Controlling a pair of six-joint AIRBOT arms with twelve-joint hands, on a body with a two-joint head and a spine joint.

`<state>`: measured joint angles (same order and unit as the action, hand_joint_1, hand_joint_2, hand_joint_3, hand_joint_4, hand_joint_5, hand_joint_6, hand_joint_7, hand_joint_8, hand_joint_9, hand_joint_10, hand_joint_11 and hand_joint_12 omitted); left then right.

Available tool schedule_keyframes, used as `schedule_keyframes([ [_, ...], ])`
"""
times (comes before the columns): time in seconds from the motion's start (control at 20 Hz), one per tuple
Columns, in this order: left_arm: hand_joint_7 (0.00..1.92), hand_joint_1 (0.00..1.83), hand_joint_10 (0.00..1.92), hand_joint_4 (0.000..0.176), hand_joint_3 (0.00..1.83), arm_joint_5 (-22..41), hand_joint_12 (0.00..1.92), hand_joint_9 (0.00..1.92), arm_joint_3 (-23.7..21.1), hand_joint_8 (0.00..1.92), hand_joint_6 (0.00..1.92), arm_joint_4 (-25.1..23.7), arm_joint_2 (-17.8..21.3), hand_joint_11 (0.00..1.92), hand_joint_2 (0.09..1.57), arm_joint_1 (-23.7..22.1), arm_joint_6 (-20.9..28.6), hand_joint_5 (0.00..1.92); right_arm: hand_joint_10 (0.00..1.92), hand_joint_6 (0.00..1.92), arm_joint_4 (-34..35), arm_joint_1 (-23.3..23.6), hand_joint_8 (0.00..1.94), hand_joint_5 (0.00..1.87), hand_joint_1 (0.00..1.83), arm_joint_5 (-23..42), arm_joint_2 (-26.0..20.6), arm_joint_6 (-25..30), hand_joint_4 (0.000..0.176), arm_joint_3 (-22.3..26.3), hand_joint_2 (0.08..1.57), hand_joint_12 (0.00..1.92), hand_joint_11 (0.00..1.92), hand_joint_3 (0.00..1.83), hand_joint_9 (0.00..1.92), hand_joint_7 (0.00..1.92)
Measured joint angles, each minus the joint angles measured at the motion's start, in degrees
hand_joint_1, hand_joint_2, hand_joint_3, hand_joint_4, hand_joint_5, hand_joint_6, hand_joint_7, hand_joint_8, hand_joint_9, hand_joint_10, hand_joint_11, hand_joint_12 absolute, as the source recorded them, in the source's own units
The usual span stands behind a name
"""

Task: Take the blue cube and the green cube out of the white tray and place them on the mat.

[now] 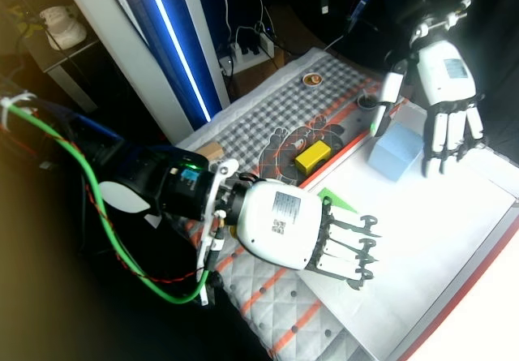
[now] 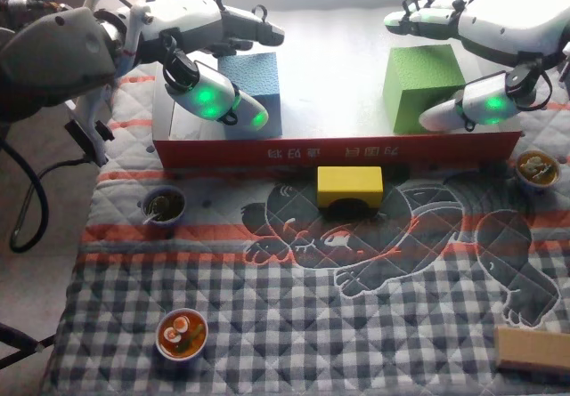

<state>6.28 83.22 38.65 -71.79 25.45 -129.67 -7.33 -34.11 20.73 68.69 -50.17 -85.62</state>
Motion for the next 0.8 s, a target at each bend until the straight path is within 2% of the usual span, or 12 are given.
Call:
schedule_keyframes([
  [0.05,0.77,1.25,0.06,0.086,0.00,-0.1,1.05,0.73,0.4,1.03,0.00,0.1,-0.2,0.09,1.20,0.0,0.0,0.72,0.08,0.00,0.1,0.0,0.02,0.30,0.41,0.0,0.0,0.0,0.009,-0.1,1.20,1.13,0.49,0.01,0.88,0.73],
  [0.1,0.77,1.25,0.06,0.086,0.00,-0.1,1.05,0.73,0.4,1.03,0.00,0.7,-0.2,0.09,1.20,0.0,0.0,0.72,0.08,0.00,0.1,0.0,0.02,0.30,0.41,-0.1,0.0,0.0,0.009,-0.1,1.20,1.13,0.49,0.01,0.88,0.73],
  [0.15,0.83,1.21,0.08,0.000,0.00,-0.1,1.10,0.79,0.7,1.30,0.75,1.3,-0.5,0.08,1.18,0.0,0.1,0.86,0.14,0.00,0.2,0.0,0.03,0.34,0.32,-0.1,0.2,0.0,0.000,-0.1,1.33,1.26,0.62,0.01,1.07,0.90],
  [0.2,0.90,1.25,0.21,0.000,0.00,0.2,1.11,0.89,1.2,1.34,0.71,1.7,-1.2,0.12,1.14,0.0,0.3,1.00,0.30,0.01,0.1,0.3,0.01,0.40,0.26,-0.2,0.6,0.0,0.000,-0.4,1.43,1.37,0.74,0.01,1.13,0.99],
  [0.35,0.88,1.25,0.41,0.000,0.00,0.2,1.05,0.80,1.9,1.37,0.74,2.9,-1.7,0.15,1.15,-0.1,0.1,0.99,0.26,0.00,0.2,0.4,0.00,0.47,0.18,0.2,1.4,0.1,0.000,-1.1,1.52,1.30,0.68,0.01,1.07,0.98],
  [0.4,0.75,1.23,0.84,0.000,0.00,0.2,1.20,0.57,1.9,1.54,0.82,3.1,-1.7,0.09,1.19,-0.3,0.0,0.95,0.27,0.00,0.1,1.1,0.02,0.56,0.27,-0.2,1.6,0.0,0.000,-1.4,1.54,1.31,0.77,0.00,1.18,1.09],
  [0.45,0.72,1.22,0.95,0.000,0.00,0.3,1.30,0.50,1.9,1.57,0.85,2.8,-1.7,0.07,1.20,-0.5,0.8,0.93,0.44,0.00,0.0,1.9,0.01,0.60,0.34,-0.5,1.7,0.0,0.000,-1.5,1.53,1.40,0.78,0.01,1.16,1.13],
  [0.55,0.77,1.23,1.05,0.000,0.00,2.1,1.33,0.50,-0.6,1.50,0.76,-1.2,-0.2,0.07,1.18,-0.8,5.9,0.99,0.47,0.00,0.1,3.6,0.00,0.63,0.44,-0.1,1.5,0.0,0.000,-1.5,1.52,1.34,0.73,0.00,1.10,1.12],
  [0.65,0.80,1.24,1.26,0.000,0.00,4.6,1.39,0.50,-4.9,1.50,0.70,-7.0,2.6,0.04,1.17,-1.0,10.1,1.00,0.27,0.00,0.2,4.0,0.00,0.67,0.39,2.0,0.0,0.0,0.000,1.0,1.52,1.20,0.62,0.00,1.05,1.06],
  [0.7,0.80,1.24,1.26,0.000,0.00,5.5,1.39,0.50,-7.0,1.50,0.70,-9.7,4.3,0.04,1.17,-1.0,12.5,1.00,0.27,0.00,-0.2,4.0,0.00,0.67,0.39,3.1,-1.0,0.1,0.000,2.8,1.52,1.20,0.62,0.00,1.05,1.06],
  [0.75,0.90,1.25,1.34,0.000,0.00,7.3,1.63,0.51,-9.9,1.21,0.94,-15.0,6.8,0.09,1.14,-0.9,17.7,0.95,0.25,0.00,-0.2,3.9,0.01,0.69,0.52,5.0,-2.3,0.0,0.000,4.6,1.52,1.19,0.73,0.00,1.16,1.12],
  [0.8,0.80,1.24,1.40,0.000,0.00,9.4,1.67,0.44,-12.0,1.46,0.72,-18.9,8.7,0.07,1.17,-0.3,22.4,1.00,0.47,0.00,-0.2,3.9,0.00,0.68,0.47,6.7,-3.8,0.0,0.000,6.4,1.50,1.41,0.68,0.00,1.07,1.13],
])
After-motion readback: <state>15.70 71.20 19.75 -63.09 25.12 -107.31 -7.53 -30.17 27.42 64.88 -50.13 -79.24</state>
